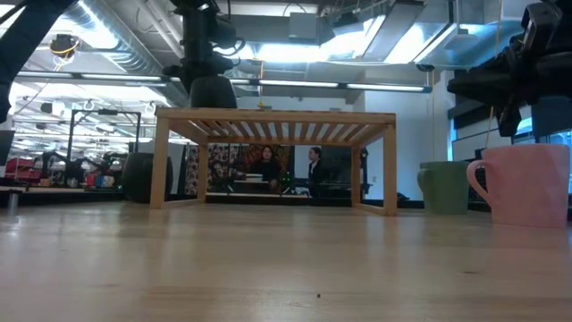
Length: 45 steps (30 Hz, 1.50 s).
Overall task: Place coffee mugs
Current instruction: Put the red mug on the shelf, then put the black mug on the shelf
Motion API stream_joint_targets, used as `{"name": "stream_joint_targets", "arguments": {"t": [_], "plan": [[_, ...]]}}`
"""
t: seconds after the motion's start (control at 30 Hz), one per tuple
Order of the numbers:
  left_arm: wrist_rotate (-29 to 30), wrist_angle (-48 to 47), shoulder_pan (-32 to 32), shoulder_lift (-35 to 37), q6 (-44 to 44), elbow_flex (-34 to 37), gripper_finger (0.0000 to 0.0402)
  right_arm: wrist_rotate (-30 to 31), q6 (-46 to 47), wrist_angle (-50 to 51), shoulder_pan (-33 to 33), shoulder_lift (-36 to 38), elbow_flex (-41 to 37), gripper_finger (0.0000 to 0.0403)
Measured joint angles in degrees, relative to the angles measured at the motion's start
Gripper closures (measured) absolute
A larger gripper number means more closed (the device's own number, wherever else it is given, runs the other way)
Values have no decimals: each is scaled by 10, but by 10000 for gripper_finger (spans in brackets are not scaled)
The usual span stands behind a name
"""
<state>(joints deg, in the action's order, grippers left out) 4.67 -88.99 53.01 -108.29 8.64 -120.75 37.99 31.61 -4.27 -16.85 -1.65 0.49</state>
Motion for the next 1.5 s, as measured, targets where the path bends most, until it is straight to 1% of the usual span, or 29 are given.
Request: {"name": "stream_joint_targets", "arguments": {"t": [0.27, 0.4, 0.67, 0.83, 1.0, 1.17, 1.23, 1.33, 1.4, 1.5], "plan": [[2, 18, 0, 0, -1, 0, 299, 0, 1, 0, 0, 0, 0, 379], [1, 27, 0, 0, -15, 0, 283, 0, 1, 0, 0, 0, 0, 379], [3, 63, -6, 5, -42, -1, 279, 0, 1, 0, 0, 0, 0, 379], [5, 61, -7, 6, -47, -15, 279, 0, 1, 0, 0, 0, 0, 379], [10, 53, -7, 6, -48, -58, 279, 0, 1, -1, 0, 0, 0, 379], [15, 26, -11, 9, -58, -144, 279, 0, 1, -1, 0, 0, 0, 379], [24, 29, -12, 36, -59, -126, 279, 0, 1, -1, 0, 0, 0, 379], [41, 9, -7, 72, -63, -96, 279, 0, 1, -2, 0, 0, 0, 379], [51, 0, 4, 95, -62, -66, 279, 0, 1, -2, 0, 0, 0, 379], [53, 7, 28, 136, -60, -1, 279, 0, 1, -2, 0, 0, 0, 379]]}}
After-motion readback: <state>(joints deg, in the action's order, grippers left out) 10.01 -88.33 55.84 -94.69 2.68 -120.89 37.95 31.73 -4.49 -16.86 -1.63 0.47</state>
